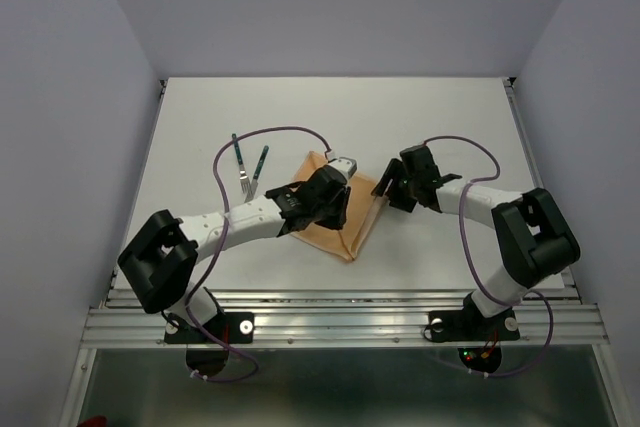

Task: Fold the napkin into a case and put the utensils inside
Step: Pick up the upper triangle-folded napkin from the center of the board.

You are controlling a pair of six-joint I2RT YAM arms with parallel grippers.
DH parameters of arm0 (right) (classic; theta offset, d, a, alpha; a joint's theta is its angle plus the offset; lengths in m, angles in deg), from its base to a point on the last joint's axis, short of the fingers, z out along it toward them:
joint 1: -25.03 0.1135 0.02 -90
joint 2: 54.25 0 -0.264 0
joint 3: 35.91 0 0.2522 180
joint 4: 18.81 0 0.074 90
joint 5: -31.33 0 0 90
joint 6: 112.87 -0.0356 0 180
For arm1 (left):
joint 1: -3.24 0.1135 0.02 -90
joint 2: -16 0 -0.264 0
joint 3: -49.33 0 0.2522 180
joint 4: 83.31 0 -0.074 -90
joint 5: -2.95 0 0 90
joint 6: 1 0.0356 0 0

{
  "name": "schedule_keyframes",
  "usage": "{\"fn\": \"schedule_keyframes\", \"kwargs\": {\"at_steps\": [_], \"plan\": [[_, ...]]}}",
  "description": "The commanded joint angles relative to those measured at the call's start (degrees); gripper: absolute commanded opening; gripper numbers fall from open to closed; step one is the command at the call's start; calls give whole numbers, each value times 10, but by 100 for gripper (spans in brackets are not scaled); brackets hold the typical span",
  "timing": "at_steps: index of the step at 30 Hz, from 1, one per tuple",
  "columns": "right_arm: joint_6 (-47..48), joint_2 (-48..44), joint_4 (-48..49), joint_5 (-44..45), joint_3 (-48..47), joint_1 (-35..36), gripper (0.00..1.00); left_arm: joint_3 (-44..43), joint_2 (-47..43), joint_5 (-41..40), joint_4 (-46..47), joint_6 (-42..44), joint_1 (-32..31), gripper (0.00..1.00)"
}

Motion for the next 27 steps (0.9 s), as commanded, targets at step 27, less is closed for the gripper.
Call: {"fn": "schedule_keyframes", "kwargs": {"at_steps": [27], "plan": [[-61,-21,49,31,48,-1,62,-216,273,147,107,-84,102,0]]}}
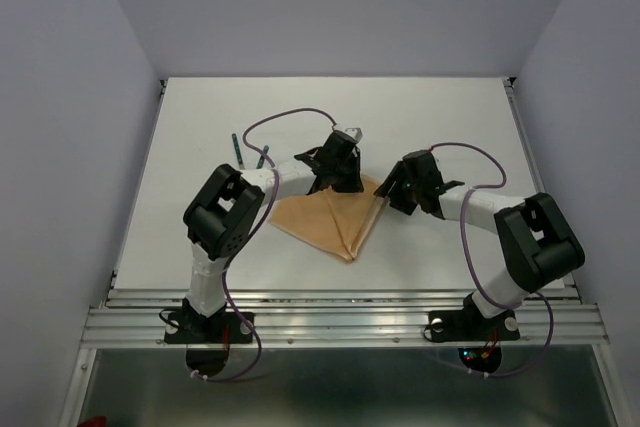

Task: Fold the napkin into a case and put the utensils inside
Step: Pick up the upper triangle-folded napkin from the center of the board.

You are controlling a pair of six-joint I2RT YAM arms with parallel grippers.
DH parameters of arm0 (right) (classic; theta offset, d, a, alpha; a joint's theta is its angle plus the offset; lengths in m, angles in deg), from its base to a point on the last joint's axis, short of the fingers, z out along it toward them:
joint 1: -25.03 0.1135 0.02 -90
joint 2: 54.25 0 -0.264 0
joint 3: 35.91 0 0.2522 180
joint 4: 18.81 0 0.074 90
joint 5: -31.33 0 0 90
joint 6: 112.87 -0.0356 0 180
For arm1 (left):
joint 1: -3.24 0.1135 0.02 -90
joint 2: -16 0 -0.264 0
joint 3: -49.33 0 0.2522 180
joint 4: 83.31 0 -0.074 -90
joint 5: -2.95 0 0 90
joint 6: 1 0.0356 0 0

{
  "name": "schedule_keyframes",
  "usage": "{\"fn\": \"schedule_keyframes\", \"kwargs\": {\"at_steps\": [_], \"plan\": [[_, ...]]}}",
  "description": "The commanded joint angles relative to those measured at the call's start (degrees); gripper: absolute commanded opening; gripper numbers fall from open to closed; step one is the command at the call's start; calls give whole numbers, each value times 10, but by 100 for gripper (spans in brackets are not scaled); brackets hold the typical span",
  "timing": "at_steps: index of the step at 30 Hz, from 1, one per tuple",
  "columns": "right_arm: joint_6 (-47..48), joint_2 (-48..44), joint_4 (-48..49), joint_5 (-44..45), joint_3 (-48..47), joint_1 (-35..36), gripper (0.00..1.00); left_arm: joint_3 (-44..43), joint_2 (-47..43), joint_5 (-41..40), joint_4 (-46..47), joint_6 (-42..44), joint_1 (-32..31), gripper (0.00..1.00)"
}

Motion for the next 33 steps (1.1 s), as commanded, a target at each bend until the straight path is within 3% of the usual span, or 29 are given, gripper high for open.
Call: {"fn": "schedule_keyframes", "kwargs": {"at_steps": [1,17,24,33], "plan": [[-6,-3,1,16,7,-1,62,-19,14,33,21,-9,-3,0],[-39,47,94,-8,40,-1,54,2,54,59,35,-8,4,0],[-41,43,93,-7,44,-1,25,9,48,62,41,0,6,0],[-43,38,94,-7,46,-1,6,5,14,68,25,34,6,0]]}}
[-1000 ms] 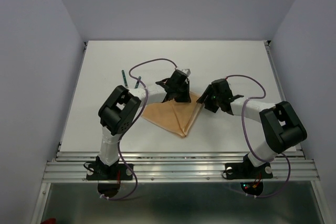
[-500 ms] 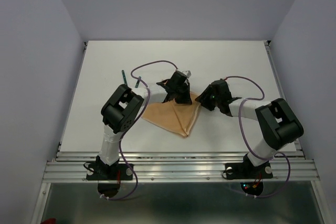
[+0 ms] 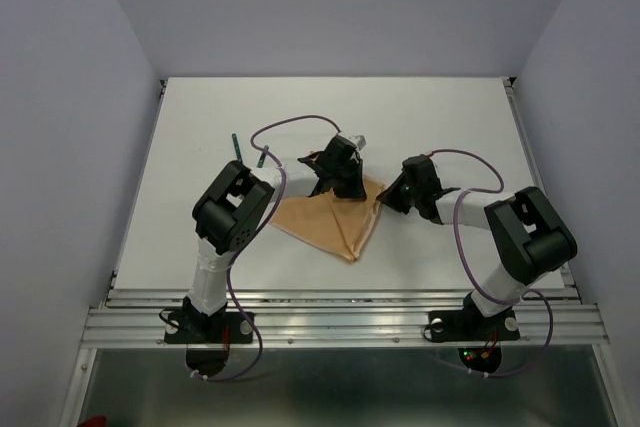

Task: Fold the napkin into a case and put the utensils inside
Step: Pick up the upper triangle-folded napkin from the center of the board.

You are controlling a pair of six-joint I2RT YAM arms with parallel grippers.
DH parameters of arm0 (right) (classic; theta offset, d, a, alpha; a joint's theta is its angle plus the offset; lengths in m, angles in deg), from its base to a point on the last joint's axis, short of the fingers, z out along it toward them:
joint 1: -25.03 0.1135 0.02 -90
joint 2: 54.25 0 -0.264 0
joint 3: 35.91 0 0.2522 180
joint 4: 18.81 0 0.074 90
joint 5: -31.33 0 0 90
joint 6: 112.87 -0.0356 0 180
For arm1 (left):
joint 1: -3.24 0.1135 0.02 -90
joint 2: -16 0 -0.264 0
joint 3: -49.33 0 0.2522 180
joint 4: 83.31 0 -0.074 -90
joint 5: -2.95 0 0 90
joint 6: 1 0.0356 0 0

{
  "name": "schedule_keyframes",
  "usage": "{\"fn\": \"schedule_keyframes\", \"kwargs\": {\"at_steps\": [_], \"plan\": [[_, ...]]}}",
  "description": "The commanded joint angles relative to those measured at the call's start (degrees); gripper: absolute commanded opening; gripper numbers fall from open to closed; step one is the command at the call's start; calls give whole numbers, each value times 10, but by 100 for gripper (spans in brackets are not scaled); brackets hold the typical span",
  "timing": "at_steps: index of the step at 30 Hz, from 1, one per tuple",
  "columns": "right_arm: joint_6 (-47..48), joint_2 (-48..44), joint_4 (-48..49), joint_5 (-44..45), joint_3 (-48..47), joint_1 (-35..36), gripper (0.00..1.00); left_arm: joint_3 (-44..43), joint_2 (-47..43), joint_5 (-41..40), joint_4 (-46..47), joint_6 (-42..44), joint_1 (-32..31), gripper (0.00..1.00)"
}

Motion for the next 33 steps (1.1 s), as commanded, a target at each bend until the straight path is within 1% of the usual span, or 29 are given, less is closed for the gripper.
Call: {"fn": "schedule_keyframes", "kwargs": {"at_steps": [1,3,7,10,12,13,15,16,17,19,21,23,24,25,26,31,33], "plan": [[-3,3,-12,6,10,0,4,-2,-45,7,-21,34,4,0],[-5,2,-12,6,11,0,1,-6,-59,8,-33,45,4,0],[-8,2,-13,6,7,0,1,15,-110,20,-51,70,2,1],[-11,1,-13,8,4,0,1,46,-151,13,-60,85,-7,17],[-13,-1,-14,12,2,0,1,66,-179,-20,-77,89,-21,26],[-13,0,-15,13,2,0,1,73,-195,-34,-84,91,-28,34],[-14,2,-16,14,0,0,1,74,-207,-80,-111,95,-58,41],[-13,2,-17,14,-1,0,1,67,-213,-115,-133,97,-69,48],[-13,5,-18,14,-3,0,1,64,-215,-132,-142,100,-96,50],[-13,7,-17,15,-5,0,1,51,-208,-178,-175,102,-118,52],[-13,9,-18,14,-5,0,1,44,-197,-192,-199,89,-126,53],[-13,8,-18,14,-5,0,1,56,-193,-206,-199,83,-134,54],[-13,9,-18,14,-5,0,1,61,-194,-211,-197,79,-137,56],[-11,9,-19,14,-5,0,1,71,-196,-224,-195,71,-148,71],[-11,9,-19,15,-5,0,1,75,-198,-232,-193,67,-154,78],[-12,11,-20,16,-5,-5,1,91,-205,-303,-182,56,-200,79],[-13,12,-19,14,-5,-5,1,91,-199,-318,-179,59,-219,79]]}}
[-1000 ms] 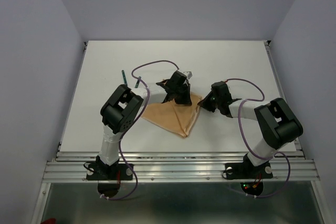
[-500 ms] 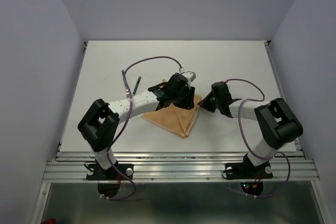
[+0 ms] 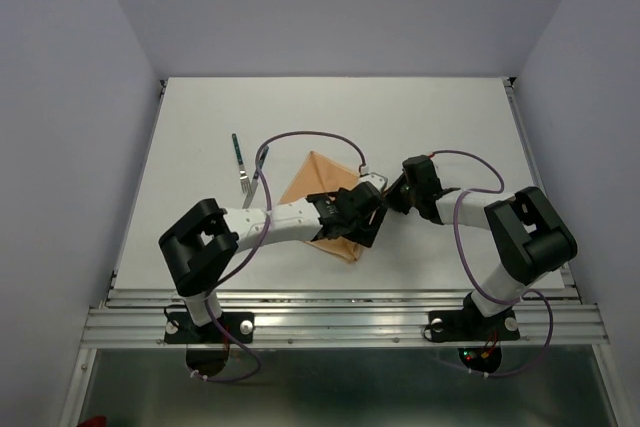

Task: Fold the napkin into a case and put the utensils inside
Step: Pick up the upper triangle-folded napkin from the center of the board.

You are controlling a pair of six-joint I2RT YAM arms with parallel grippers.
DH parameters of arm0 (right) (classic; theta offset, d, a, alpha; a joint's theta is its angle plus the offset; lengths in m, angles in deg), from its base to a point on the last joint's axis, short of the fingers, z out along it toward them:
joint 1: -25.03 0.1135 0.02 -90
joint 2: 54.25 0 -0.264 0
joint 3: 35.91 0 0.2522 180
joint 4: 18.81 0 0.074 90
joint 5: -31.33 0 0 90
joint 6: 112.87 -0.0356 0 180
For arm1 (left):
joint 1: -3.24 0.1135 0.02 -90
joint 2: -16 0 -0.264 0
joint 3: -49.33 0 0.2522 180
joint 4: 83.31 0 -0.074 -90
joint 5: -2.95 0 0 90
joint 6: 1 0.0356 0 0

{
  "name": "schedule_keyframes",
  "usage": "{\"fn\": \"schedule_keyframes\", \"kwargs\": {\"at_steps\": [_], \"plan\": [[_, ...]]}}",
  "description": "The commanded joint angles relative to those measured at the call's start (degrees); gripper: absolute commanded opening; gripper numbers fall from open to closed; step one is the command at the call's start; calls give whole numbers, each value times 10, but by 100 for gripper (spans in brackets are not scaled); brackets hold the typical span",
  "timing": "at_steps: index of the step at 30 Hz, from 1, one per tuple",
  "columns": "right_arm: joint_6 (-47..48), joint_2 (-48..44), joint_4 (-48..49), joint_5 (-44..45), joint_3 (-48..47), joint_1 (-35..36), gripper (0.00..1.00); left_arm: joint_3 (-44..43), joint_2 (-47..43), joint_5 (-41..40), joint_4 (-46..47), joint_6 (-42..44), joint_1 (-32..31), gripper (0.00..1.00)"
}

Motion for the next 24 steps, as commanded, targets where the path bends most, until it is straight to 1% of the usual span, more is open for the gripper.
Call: {"fn": "schedule_keyframes", "kwargs": {"at_steps": [1,6,10,16,19,24], "plan": [[-1,12,-17,13,-5,-5,1,1,-1,-79,4,-1,-37,79],[0,1,-19,16,1,-5,1,2,15,-90,13,2,-68,73],[0,-6,-21,18,5,-5,1,2,29,-99,17,4,-73,71],[-1,-7,-21,17,8,-5,1,6,53,-111,27,7,-78,63],[0,-10,-23,18,10,-5,1,9,69,-108,32,7,-78,56],[0,-12,-24,19,14,-5,1,15,80,-104,40,6,-79,51]]}}
